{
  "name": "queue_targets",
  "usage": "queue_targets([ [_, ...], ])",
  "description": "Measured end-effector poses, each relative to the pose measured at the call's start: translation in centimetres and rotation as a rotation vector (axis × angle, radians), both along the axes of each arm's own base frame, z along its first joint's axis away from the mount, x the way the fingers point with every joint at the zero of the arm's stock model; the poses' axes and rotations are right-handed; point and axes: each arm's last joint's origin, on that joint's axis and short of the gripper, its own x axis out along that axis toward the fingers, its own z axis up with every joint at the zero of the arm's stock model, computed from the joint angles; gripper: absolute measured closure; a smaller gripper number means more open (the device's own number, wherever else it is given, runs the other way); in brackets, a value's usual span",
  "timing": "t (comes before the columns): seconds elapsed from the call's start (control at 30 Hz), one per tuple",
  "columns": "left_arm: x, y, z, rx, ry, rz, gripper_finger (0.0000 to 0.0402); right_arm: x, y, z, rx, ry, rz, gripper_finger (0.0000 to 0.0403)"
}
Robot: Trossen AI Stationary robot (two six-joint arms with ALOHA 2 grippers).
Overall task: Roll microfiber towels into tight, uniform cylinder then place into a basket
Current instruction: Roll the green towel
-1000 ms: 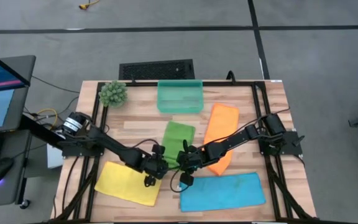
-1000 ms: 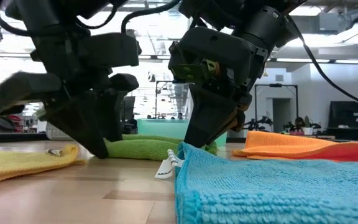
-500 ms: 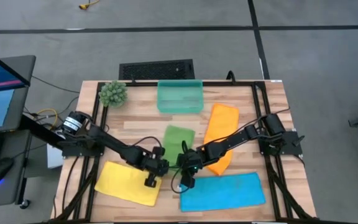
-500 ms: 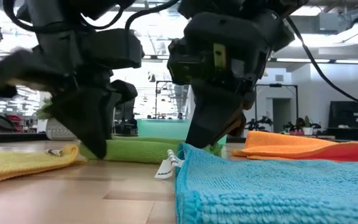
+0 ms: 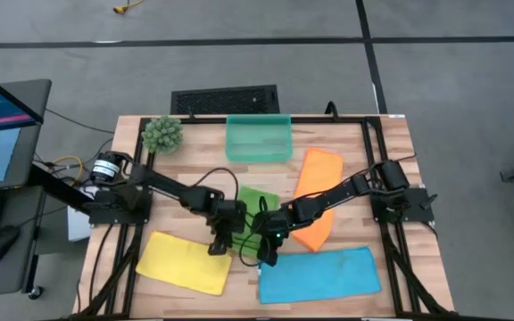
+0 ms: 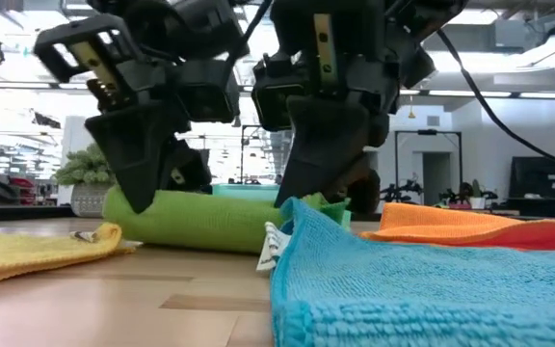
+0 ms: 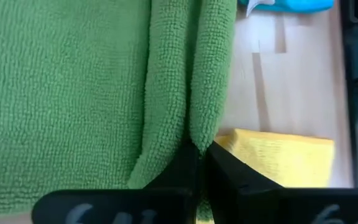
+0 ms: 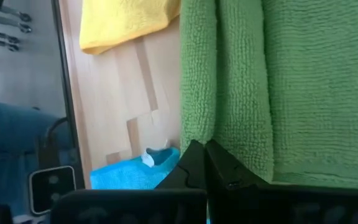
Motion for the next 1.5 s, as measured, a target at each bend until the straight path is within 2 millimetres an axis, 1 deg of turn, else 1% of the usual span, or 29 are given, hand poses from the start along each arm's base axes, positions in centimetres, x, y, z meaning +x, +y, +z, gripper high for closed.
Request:
queue_targets([
  [0.1, 0.0, 1.1, 0.0, -0.034, 0.037, 0.042, 0.0397, 0.2, -0.6, 0.0, 0.009, 0.003, -0.013, 0.0399],
  [0.4, -0.3, 4.1, -0.3, -0.022, 0.113, 0.165, 0.0397, 0.6, -2.2, 0.1, -0.004, 0.002, -0.060, 0.0399],
  [0.6, -0.3, 5.8, -0.3, -0.061, 0.142, 0.231, 0.0396, 0.6, -2.5, 0.2, -0.002, 0.000, -0.067, 0.0399],
  [0.7, -0.4, 6.3, -0.2, -0.087, 0.144, 0.234, 0.0396, 0.7, -2.5, 0.2, -0.014, -0.008, -0.073, 0.0399],
  [0.83, -0.4, 6.6, -0.2, -0.072, 0.136, 0.229, 0.0396, 0.7, -2.6, 0.2, -0.045, -0.013, -0.092, 0.0399],
  [1.07, -0.5, 7.5, -0.3, -0.065, 0.134, 0.246, 0.0396, 0.8, -3.4, 0.3, -0.045, -0.008, -0.122, 0.0399],
  [1.2, -0.7, 7.9, -0.3, -0.066, 0.146, 0.250, 0.0395, 0.5, -3.9, 1.8, -0.050, -0.022, -0.142, 0.0399],
  [1.3, -0.7, 8.3, -0.2, -0.062, 0.133, 0.248, 0.0395, 0.1, -4.4, 2.5, -0.093, -0.010, -0.164, 0.0399],
  [1.5, -0.7, 9.0, -0.3, -0.013, 0.132, 0.282, 0.0395, 0.1, -6.6, 2.1, -0.101, 0.046, -0.226, 0.0399],
])
